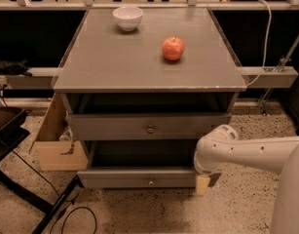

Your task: Open middle drawer

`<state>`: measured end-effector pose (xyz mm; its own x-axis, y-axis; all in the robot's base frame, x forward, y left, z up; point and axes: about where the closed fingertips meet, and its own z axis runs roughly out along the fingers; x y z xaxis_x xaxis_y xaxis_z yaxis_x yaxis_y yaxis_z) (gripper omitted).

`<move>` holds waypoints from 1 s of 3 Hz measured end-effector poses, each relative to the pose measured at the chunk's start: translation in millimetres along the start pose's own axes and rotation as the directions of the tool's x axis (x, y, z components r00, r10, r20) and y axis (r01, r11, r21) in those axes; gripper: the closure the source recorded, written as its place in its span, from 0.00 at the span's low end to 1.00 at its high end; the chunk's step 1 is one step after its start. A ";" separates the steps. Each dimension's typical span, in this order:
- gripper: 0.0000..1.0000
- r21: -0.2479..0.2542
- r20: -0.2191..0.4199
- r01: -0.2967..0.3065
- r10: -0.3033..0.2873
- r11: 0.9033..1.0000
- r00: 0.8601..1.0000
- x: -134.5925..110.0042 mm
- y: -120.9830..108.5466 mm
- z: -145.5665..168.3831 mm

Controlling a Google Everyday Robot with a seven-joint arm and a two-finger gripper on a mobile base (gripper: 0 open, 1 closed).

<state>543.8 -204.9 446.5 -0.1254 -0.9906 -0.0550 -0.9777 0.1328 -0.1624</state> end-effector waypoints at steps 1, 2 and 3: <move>0.00 0.000 0.000 0.000 0.000 1.000 1.000 0.0 0.0 0.0; 0.00 -0.040 0.022 -0.002 0.003 0.999 1.000 -2.2 -0.9 27.7; 0.18 -0.126 0.044 -0.004 0.009 0.992 0.999 -5.7 13.9 66.9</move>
Offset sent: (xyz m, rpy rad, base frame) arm 0.0191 0.0081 -0.0738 0.0767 0.0996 0.0082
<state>542.2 -195.1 378.6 -0.1268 -0.9868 -0.1003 -0.9907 0.1310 -0.0363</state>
